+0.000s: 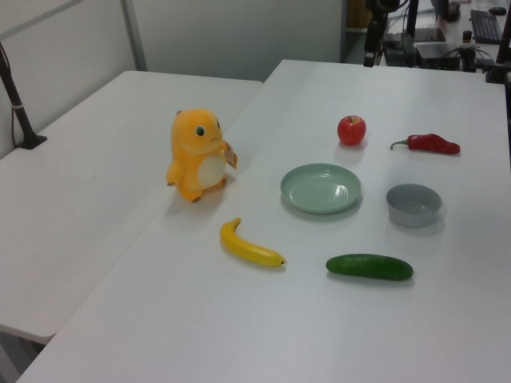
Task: Put the red apple in the bowl
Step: 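Move the open gripper over the red apple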
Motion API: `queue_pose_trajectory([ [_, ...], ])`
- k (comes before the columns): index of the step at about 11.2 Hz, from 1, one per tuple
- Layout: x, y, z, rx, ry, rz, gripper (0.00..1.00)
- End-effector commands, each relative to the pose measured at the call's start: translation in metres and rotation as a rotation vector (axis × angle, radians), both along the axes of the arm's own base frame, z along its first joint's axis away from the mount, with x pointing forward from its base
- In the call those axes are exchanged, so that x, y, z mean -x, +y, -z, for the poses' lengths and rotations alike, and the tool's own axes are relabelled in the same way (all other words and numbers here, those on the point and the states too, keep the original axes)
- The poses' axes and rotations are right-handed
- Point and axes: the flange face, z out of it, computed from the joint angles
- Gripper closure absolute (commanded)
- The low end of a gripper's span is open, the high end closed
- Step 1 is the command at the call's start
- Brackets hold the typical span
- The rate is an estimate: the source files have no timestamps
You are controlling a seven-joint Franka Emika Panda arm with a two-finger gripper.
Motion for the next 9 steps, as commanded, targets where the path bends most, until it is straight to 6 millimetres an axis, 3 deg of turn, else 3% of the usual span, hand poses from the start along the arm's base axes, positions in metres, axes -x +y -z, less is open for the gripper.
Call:
queue_pose_trajectory([
  [1,-0.034,-0.031,0.023,0.005,0.008,-0.066,0.0],
  [6,-0.057,-0.067,0.061,0.021,0.016,-0.093,0.0],
  [9,-0.071,-0.082,0.099,0.005,0.009,-0.074,0.0],
])
